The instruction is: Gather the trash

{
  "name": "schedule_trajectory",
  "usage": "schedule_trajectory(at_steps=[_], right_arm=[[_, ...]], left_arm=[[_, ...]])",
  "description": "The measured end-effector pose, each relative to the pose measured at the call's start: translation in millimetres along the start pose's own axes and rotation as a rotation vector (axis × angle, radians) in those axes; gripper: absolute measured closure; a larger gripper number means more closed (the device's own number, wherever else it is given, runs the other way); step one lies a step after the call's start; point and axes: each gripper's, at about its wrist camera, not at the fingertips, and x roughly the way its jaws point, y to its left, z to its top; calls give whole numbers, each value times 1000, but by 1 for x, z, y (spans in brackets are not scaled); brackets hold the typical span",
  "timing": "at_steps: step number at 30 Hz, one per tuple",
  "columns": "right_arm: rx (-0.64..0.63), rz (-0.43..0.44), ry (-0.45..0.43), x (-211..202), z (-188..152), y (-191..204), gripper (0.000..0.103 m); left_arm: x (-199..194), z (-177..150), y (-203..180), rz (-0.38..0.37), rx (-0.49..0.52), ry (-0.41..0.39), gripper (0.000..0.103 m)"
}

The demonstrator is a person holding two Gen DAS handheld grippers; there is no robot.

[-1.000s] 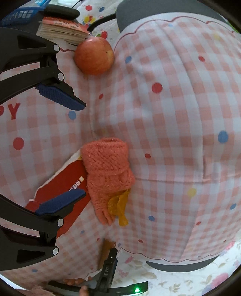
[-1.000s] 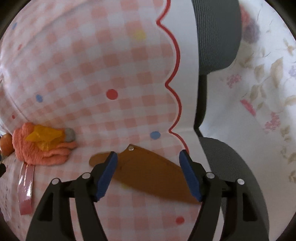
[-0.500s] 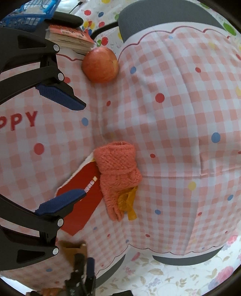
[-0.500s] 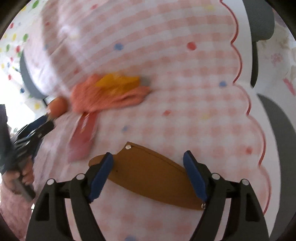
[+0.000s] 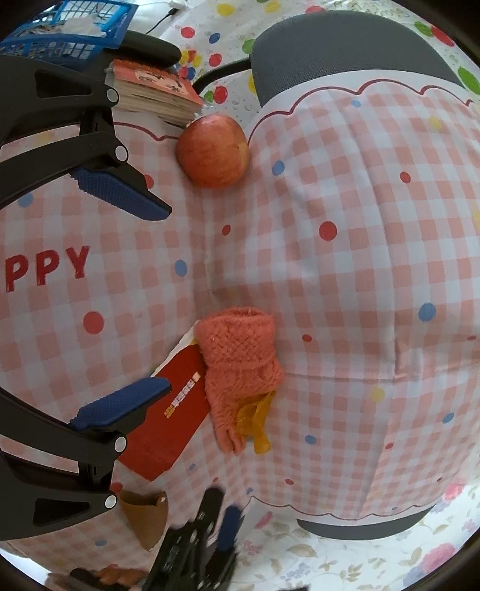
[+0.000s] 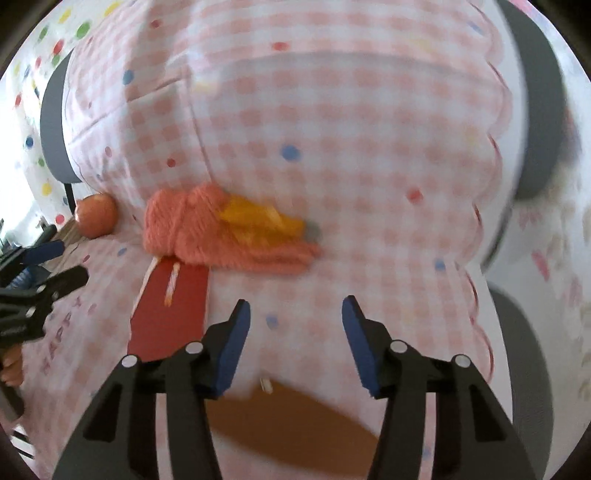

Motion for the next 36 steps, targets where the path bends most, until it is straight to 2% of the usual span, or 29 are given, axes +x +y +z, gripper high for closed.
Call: schedule_trajectory(at_steps=[3, 8, 10, 11, 15, 18, 21, 25, 28, 36], right_arm=[[-71, -23, 0, 22, 22, 13, 52], [-205, -70, 53, 56, 45, 24, 54], [-218, -56, 82, 61, 47, 22, 97], [-200, -43, 77, 56, 45, 19, 100], [-125, -36, 26, 23, 29, 2, 101], [-39, -65, 6, -5, 5, -17, 101], [22, -128, 33, -25, -30, -39, 101], [88, -153, 134, -27, -70, -65, 101], [105, -91, 158, -35, -87, -59, 101], [165, 153, 161, -64, -109, 18, 101]], left_arm=[[2, 2, 5, -6, 3, -10, 17], [7, 4, 8, -19, 25, -9, 17], [7, 3, 10, -24, 14, -9, 17], [7, 2, 11, -31, 6, -5, 17], [2, -6, 5, -39, 14, -2, 17], [-8, -14, 0, -64, 2, -3, 17], [-23, -24, -11, -93, 6, -7, 17], [-35, -38, -25, -116, 21, 5, 17], [-39, -47, -32, -115, 26, 19, 17], [-59, -55, -36, -93, 38, 7, 17]])
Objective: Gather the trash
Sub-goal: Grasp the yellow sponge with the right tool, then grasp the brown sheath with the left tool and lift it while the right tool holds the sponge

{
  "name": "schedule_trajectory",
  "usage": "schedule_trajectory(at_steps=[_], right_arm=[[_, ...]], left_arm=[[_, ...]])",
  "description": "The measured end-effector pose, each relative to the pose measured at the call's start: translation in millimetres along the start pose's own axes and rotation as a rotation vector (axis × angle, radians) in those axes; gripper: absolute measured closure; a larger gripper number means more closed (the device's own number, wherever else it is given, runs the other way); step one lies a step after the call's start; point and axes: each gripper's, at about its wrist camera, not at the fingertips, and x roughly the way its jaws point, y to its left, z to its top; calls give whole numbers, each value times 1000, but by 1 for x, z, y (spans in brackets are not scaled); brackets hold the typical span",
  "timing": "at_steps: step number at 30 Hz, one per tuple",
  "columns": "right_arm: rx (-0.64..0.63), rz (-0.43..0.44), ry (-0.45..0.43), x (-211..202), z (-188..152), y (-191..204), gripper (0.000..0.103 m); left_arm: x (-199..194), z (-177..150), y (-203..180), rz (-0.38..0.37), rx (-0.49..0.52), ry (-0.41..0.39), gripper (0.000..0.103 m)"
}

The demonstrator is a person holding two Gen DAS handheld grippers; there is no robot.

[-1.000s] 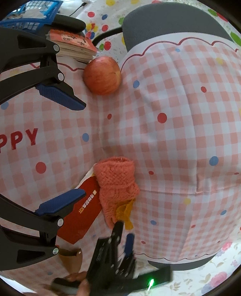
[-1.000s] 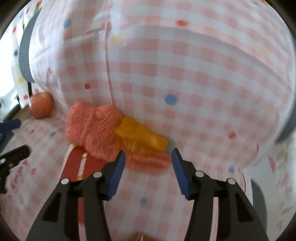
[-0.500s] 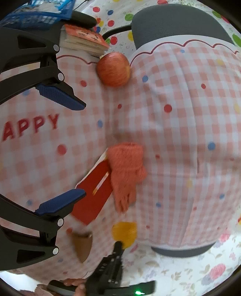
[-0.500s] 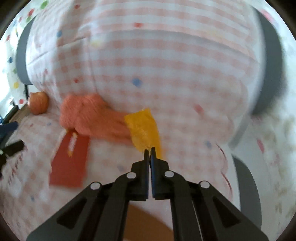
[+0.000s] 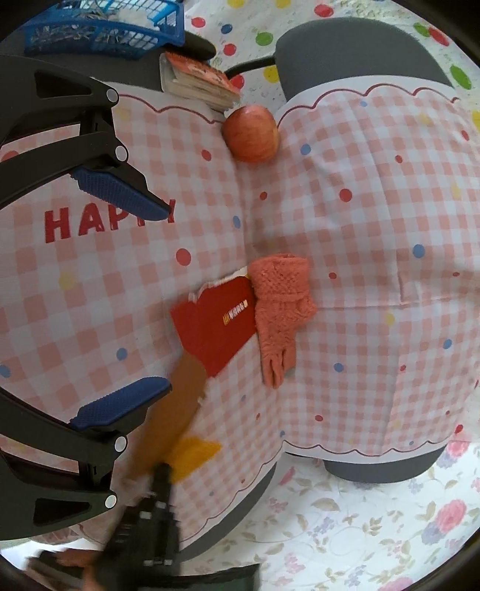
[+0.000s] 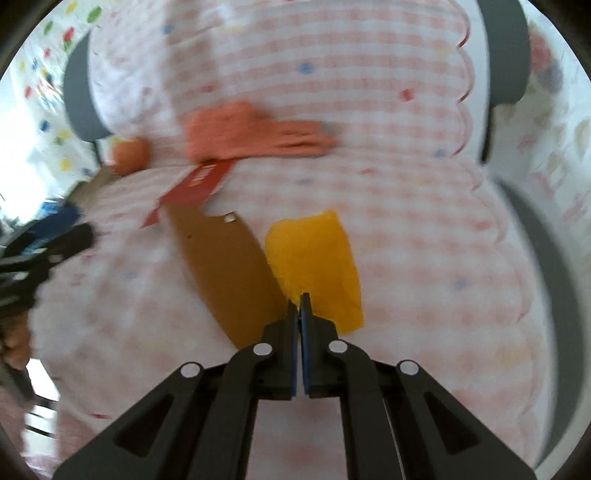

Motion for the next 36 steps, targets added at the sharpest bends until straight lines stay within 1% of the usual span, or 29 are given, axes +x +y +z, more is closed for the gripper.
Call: schedule_trajectory(at_steps=[3, 5, 6, 7, 8, 10, 12, 15, 16, 18, 20, 21, 22, 25, 27, 29, 30, 31, 32, 33, 34, 35, 36], right_arm=[[46, 73, -16, -5, -11, 21, 101], [83, 85, -54, -16, -16, 27, 101], [88, 58, -74, -22, -17, 28, 101], [89, -5, -117, -32, -17, 28, 101], [90, -56, -154, -42, -17, 25, 101], [117, -126, -211, -57, -17, 16, 101], [142, -171, -264, -73, -18, 4, 101], [164, -213, -310, -86, -13, -14, 101], [168, -226, -319, -90, -14, -18, 101], [180, -245, -333, -96, -16, -23, 101], [189, -246, -335, -102, -23, -26, 101], [190, -246, -332, -103, -28, -27, 101], [190, -245, -330, -104, -31, -27, 101], [194, -242, -325, -108, -41, -29, 101], [202, -237, -324, -110, -46, -29, 101], [204, -233, -324, -114, -51, -28, 101], [202, -232, -325, -115, -53, -27, 101], [198, -232, -325, -117, -57, -26, 101], [194, -232, -325, -119, -60, -24, 101], [191, -231, -323, -119, -62, -23, 101], [189, -228, -320, -120, -66, -21, 101], [188, -225, -316, -119, -68, -20, 101], [187, -225, -314, -119, -70, -18, 101]], left_arm=[[-6, -5, -1, 2, -1, -1, 17], [-10, -10, -2, 3, 0, 0, 17], [-12, -13, -3, 0, -3, 2, 17], [-13, -17, -3, -9, -14, 14, 17], [-13, -20, -5, -26, -31, 25, 17], [-12, -24, -13, -65, -61, 45, 17], [-8, -25, -30, -93, -68, 70, 17], [-1, -27, -55, -98, -67, 88, 16], [2, -27, -65, -84, -60, 92, 16], [11, -28, -81, -23, -36, 94, 15], [24, -28, -92, 44, -12, 106, 15], [32, -28, -97, 98, 0, 121, 15], [36, -28, -98, 121, 5, 131, 14], [42, -26, -101, 167, 12, 133, 13], [43, -25, -101, 180, 24, 139, 13], [39, -27, -97, 175, 30, 140, 15], [35, -29, -92, 158, 32, 139, 18], [31, -30, -90, 140, 30, 137, 25], [28, -31, -85, 115, 25, 133, 28], [24, -33, -81, 98, 28, 128, 35], [20, -35, -77, 68, 39, 116, 47], [17, -37, -76, 32, 47, 111, 53], [15, -39, -75, -6, 51, 108, 64]])
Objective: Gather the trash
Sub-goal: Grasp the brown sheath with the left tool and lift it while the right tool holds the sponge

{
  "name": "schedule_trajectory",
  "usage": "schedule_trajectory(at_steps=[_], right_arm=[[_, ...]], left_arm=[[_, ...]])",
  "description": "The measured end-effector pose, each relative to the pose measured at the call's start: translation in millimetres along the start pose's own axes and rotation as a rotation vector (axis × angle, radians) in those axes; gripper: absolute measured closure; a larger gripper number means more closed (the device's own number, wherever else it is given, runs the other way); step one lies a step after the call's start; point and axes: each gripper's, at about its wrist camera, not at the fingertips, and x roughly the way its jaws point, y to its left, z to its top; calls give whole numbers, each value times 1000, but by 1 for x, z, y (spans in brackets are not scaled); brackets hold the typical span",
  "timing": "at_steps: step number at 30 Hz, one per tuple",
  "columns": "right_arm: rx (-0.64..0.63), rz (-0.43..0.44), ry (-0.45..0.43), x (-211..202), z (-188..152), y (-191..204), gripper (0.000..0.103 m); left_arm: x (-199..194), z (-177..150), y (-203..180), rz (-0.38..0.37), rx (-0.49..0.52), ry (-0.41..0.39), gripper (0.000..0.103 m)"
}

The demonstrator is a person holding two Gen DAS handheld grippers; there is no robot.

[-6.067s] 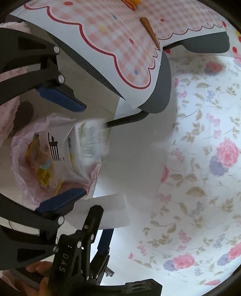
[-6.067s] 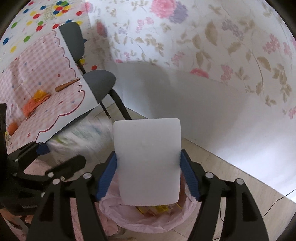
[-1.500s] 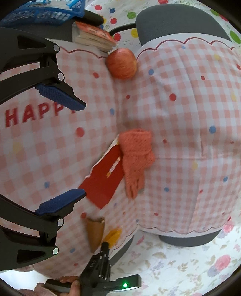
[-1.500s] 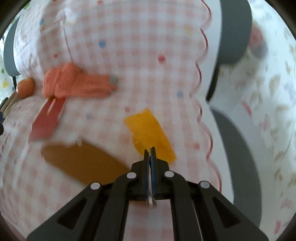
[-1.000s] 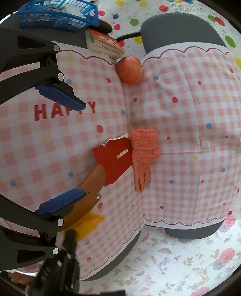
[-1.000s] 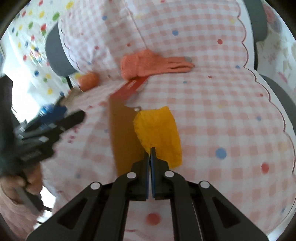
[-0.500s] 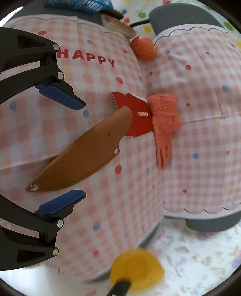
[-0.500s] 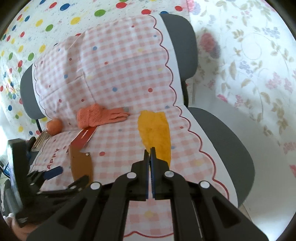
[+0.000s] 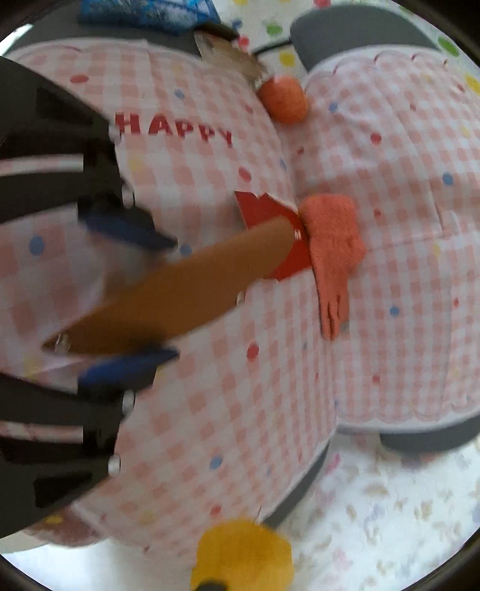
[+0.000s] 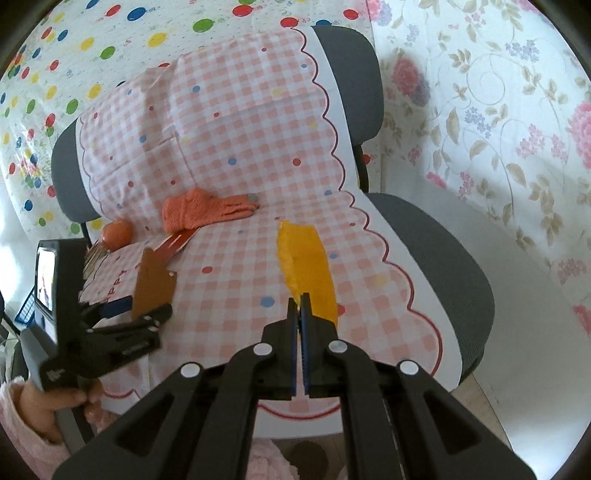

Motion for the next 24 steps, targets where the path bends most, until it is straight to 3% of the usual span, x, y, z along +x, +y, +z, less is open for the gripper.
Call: schedule_trajectory(at_steps=[1, 3, 6, 8, 9, 10, 11, 13, 24], right_arm=[[-3, 0, 4, 0, -3, 2, 101], [0, 5, 14, 2, -5, 3, 101], [12, 11, 28, 4, -10, 4, 101], [14, 10, 30, 4, -12, 6, 101], [13, 9, 31, 3, -13, 7, 101], [12, 10, 32, 4, -13, 8, 101], [14, 12, 35, 5, -13, 8, 101], [19, 16, 42, 8, -14, 8, 101], [4, 21, 52, 16, -9, 15, 101]], left_arm=[[-3, -2, 2, -41, 2, -3, 78], [-7, -3, 3, -104, -2, -6, 94], [-13, -6, 13, -146, -26, -12, 93], [-17, -10, 21, -182, -46, -3, 88], [-19, -11, 24, -185, -51, -2, 68], [-21, -12, 27, -175, -52, -11, 42], [-24, -13, 28, -160, -50, -28, 34], [-27, -12, 28, -134, -32, -59, 33], [4, 10, 40, -114, -83, -17, 36]])
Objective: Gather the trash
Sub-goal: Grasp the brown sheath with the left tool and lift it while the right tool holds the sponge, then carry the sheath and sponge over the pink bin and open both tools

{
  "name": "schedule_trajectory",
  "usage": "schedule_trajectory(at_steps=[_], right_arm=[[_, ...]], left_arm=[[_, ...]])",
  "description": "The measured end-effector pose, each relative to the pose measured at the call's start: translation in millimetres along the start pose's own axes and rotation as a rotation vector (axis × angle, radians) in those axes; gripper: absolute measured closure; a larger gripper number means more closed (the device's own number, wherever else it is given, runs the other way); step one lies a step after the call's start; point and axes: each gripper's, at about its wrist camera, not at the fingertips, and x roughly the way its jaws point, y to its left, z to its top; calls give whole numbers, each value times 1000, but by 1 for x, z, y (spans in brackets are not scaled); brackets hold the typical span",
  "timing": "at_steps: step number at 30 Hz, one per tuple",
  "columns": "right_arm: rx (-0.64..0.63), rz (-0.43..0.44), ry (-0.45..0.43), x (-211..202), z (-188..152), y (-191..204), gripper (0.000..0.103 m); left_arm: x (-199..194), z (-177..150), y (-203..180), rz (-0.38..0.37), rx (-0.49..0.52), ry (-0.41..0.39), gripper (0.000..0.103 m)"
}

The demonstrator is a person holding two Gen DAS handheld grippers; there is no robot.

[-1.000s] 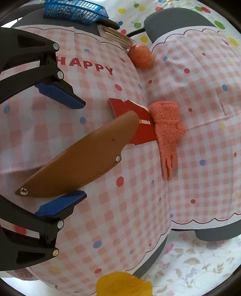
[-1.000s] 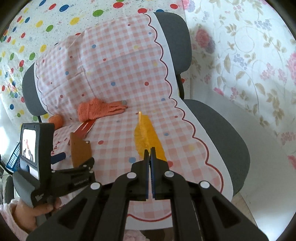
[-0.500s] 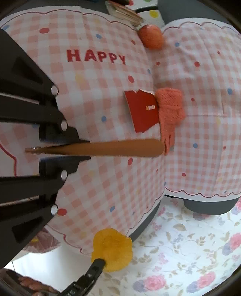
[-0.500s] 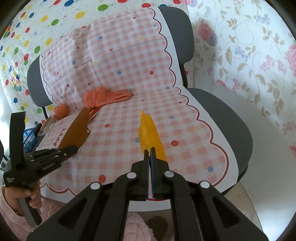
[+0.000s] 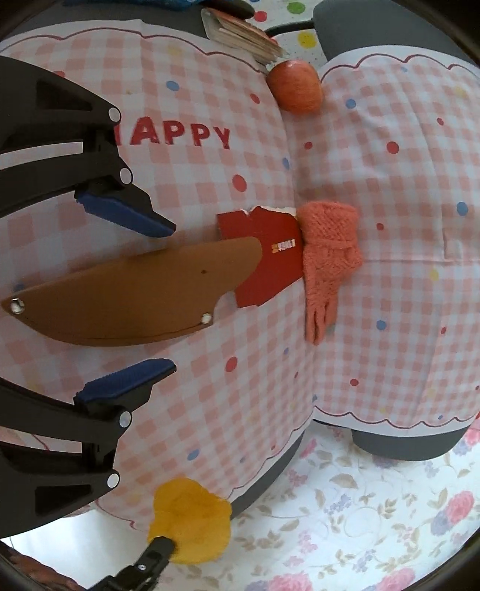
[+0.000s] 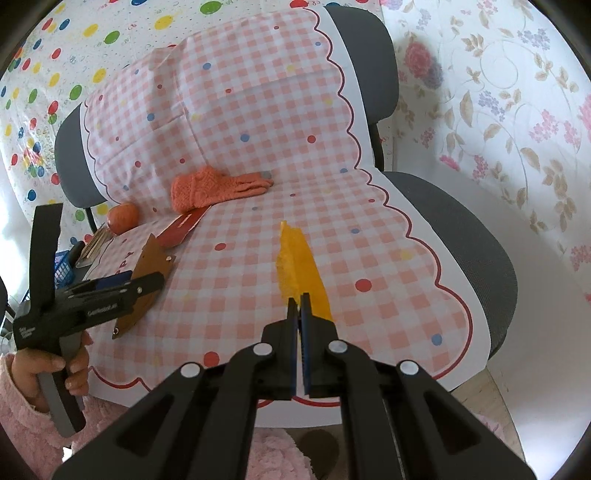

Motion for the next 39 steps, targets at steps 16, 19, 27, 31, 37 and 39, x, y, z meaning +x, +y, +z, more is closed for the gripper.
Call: schedule_trajectory(at_steps=[16, 19, 27, 31, 37, 39], right_arm=[[28, 3, -36, -18, -2, -8, 101], [30, -13, -51, -34, -9, -13, 101], [108, -112, -77, -99, -51, -48, 101], [159, -204, -62, -130, -85, -68, 101], [247, -303, -18, -153, -136, -95, 101], [271, -329, -5, -155, -150, -104, 101]], left_arm=[[-65, -13, -56, -150, 105, -122, 52], [-78, -22, -78, -163, 153, -149, 52], [-92, -57, -132, -288, 242, -148, 52], [-89, -81, -171, -372, 322, -126, 51], [-73, -111, -221, -492, 402, -68, 51], [-67, -119, -236, -525, 424, -48, 51]])
